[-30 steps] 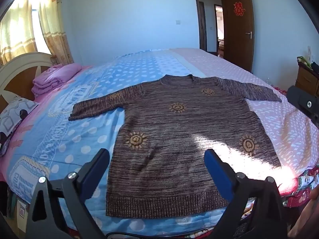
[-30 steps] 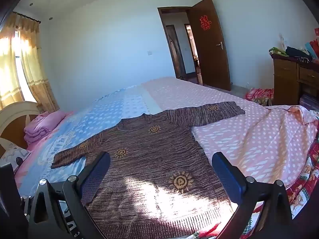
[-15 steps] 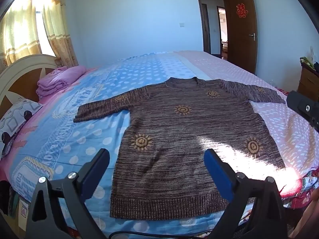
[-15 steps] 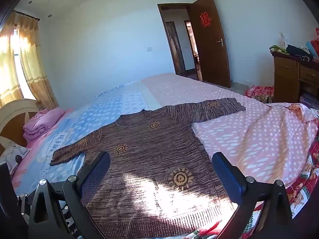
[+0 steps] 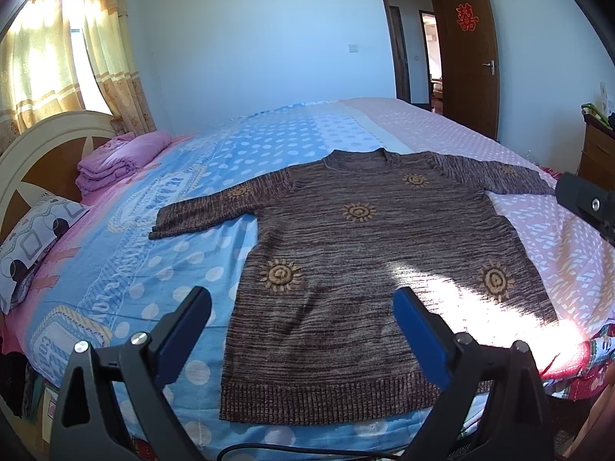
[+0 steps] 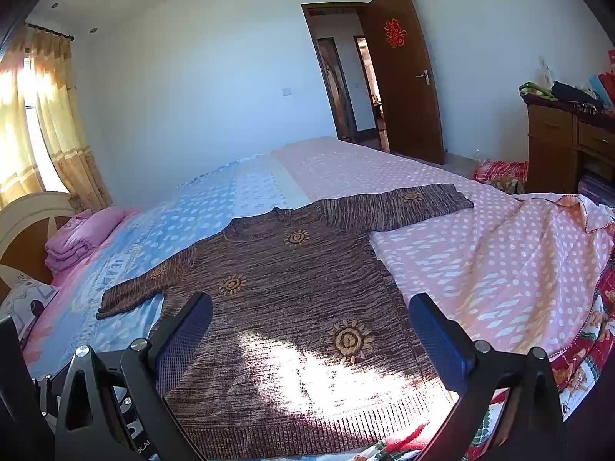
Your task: Fold small clothes
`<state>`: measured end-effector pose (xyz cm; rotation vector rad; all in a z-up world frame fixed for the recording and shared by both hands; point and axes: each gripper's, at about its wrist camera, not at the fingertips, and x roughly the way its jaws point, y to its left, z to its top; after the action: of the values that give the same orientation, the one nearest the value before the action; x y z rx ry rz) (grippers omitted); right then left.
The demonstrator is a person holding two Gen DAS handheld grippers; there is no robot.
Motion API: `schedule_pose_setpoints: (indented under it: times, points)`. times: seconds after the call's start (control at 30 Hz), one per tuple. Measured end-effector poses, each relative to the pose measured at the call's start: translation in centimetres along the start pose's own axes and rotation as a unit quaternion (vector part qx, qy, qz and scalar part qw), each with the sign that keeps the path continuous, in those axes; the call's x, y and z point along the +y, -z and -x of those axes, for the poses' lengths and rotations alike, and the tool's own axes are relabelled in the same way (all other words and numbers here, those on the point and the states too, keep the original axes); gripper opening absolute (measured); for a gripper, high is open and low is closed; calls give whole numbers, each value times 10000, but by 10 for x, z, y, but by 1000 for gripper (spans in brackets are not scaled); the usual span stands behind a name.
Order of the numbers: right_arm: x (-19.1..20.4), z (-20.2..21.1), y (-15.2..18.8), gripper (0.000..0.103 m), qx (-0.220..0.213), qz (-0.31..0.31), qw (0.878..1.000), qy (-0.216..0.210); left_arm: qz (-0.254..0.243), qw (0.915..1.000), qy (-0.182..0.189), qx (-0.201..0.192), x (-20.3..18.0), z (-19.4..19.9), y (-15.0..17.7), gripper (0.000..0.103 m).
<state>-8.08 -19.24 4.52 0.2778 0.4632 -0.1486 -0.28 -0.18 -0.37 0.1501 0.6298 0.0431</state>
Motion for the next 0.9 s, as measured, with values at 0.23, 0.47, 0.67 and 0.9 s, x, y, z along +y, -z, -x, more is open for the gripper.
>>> schedule_pose_setpoints:
  times: [0.23,0.47,0.67,0.9]
  points:
    - [0,-1,1,102,30,2,10000,1,-34,10000,-20,11,-2,0,1,98]
    - [0,0,1,102,3,-6,10000,14,-58,10000,-23,26,-2,-1,1,98]
    - [0,0,1,102,11,-15,10000,8,-64,10000,-25,30,-2,-1,1,98]
    - [0,1,1,102,23,-16,10000,10,-58,10000,-19,34,-2,0,2,98]
